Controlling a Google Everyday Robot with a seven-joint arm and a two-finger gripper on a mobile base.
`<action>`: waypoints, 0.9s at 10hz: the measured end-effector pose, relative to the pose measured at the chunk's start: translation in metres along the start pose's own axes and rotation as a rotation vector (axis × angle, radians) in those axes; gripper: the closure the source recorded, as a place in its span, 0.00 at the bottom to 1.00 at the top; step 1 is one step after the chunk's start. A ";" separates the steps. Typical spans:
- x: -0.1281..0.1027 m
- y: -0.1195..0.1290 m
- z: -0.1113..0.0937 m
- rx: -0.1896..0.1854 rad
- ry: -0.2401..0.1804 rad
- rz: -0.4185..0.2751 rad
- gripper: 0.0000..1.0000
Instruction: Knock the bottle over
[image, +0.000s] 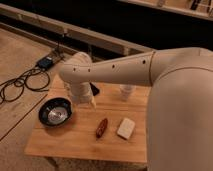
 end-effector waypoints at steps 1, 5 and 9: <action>0.000 0.000 0.000 0.000 0.000 0.000 0.35; -0.008 0.007 0.010 0.013 0.004 0.025 0.35; -0.040 0.039 0.014 0.004 -0.022 0.011 0.35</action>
